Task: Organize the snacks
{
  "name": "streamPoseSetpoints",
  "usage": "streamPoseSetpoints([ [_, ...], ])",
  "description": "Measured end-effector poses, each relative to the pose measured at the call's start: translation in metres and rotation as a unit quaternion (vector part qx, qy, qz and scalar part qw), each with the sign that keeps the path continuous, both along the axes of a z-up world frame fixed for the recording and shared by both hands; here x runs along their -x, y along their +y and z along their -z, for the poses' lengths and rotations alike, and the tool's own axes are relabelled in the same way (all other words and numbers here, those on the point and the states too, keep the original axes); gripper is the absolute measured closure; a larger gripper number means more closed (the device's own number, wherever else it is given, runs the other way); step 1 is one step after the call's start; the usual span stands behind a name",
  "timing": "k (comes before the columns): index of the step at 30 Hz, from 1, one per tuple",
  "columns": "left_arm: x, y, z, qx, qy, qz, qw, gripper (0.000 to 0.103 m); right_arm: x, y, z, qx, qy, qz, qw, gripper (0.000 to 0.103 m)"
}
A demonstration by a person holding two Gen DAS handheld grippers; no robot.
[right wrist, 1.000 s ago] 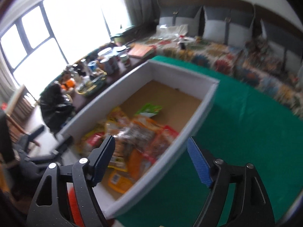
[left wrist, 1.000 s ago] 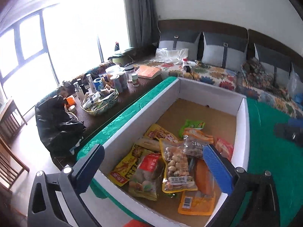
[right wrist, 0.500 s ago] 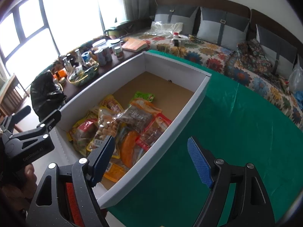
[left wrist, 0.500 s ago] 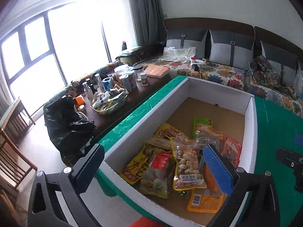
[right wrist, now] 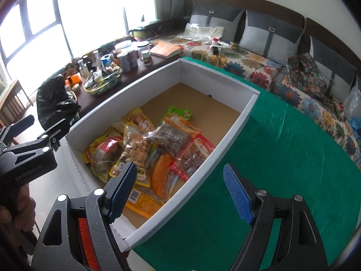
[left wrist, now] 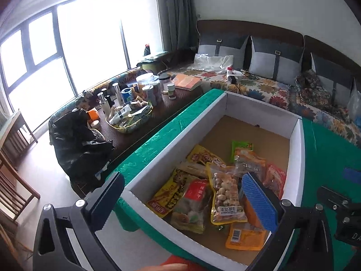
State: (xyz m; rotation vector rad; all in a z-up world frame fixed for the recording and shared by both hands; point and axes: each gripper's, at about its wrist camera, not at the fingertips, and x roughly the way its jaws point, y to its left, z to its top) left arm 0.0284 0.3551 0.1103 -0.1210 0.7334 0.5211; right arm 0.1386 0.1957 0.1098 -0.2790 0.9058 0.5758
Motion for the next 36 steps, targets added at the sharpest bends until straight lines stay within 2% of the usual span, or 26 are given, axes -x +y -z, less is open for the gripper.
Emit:
streamPoseSetpoints([
  [12, 0.0008, -0.0027, -0.0017, 0.016, 0.005, 0.01, 0.9998, 0.0, 0.0001, 0.0072, 0.0029, 0.006, 0.0, -0.001, 1.0, 0.021],
  [36, 0.0016, -0.002, -0.0012, 0.017, 0.008, 0.009, 0.9998, 0.0, -0.0025, 0.0095, 0.0064, 0.009, 0.002, 0.001, 1.0, 0.021],
])
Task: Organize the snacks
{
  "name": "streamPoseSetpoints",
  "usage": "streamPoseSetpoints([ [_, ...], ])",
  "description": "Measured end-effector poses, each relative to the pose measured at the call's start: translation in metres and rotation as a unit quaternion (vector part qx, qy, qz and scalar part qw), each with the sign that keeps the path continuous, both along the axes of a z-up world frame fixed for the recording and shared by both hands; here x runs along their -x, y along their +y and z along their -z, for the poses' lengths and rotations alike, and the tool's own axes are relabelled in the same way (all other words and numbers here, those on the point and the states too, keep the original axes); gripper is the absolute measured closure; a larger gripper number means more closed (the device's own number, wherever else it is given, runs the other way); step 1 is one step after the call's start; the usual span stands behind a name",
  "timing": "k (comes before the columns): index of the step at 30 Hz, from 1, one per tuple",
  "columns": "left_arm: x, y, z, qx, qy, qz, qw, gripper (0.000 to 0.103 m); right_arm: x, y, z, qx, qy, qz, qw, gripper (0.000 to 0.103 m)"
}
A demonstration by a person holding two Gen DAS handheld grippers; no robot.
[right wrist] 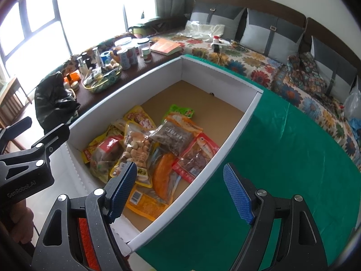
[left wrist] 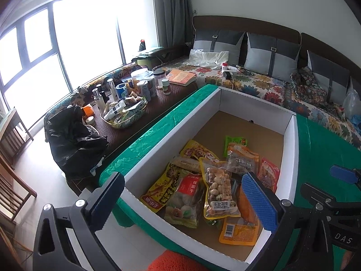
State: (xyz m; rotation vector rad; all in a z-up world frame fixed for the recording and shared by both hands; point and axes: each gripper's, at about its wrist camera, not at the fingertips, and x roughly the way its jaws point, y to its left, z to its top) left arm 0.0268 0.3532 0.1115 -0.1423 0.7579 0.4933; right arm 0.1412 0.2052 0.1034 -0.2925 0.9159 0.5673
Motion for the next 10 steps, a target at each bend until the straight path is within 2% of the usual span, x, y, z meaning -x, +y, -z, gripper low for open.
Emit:
streamPoseSetpoints([
  [10, -0.0022, 0.0012, 0.005, 0.006, 0.005, -0.001, 1.0, 0.0, -0.0002, 0.0, 0.0041, -0.003, 0.009, -0.001, 1.0, 0.021],
])
